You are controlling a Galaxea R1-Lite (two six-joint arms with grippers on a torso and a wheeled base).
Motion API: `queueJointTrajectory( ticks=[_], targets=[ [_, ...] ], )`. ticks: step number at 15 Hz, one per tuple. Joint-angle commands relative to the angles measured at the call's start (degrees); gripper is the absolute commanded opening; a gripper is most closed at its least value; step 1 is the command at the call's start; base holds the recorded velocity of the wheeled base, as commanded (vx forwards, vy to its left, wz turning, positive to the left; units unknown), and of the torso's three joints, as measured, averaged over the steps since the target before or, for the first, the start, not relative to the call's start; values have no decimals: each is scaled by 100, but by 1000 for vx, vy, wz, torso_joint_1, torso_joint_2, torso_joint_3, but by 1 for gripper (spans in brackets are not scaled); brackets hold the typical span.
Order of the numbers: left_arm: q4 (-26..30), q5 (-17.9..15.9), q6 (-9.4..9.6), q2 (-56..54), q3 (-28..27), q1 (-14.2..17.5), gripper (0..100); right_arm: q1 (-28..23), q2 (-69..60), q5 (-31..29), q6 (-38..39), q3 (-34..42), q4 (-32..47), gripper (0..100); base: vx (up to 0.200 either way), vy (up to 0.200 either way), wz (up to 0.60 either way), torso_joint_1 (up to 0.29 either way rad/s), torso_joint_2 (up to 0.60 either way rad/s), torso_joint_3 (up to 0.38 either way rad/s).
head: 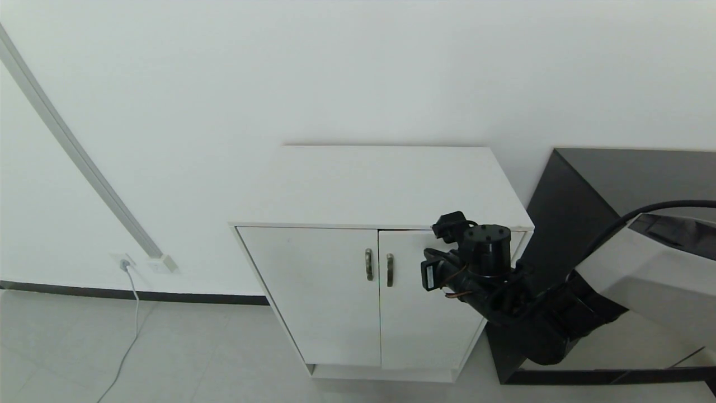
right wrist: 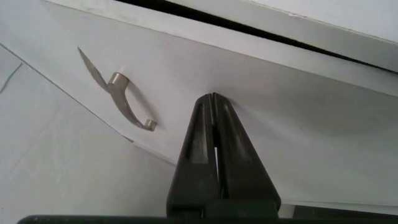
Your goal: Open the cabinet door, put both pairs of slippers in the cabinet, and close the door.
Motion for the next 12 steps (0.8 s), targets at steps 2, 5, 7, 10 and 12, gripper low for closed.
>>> queueJointTrajectory(
  ticks=[2,5,7,10,12],
  targets=[
    [0,-2,-3,7,0,4,0,-137,121,-3,17,-135,4,0,0,0,0,0,0,0],
    [0,-2,-3,7,0,4,0,-207,121,6,17,-188,4,0,0,0,0,0,0,0],
    [0,-2,6,7,0,4,0,-216,121,6,17,-188,4,0,0,0,0,0,0,0],
    [0,-2,6,7,0,-5,0,-207,85,6,17,-153,4,0,0,0,0,0,0,0],
    [0,-2,6,7,0,4,0,-190,-161,6,17,-12,13,0,0,0,0,0,0,0]
  ],
)
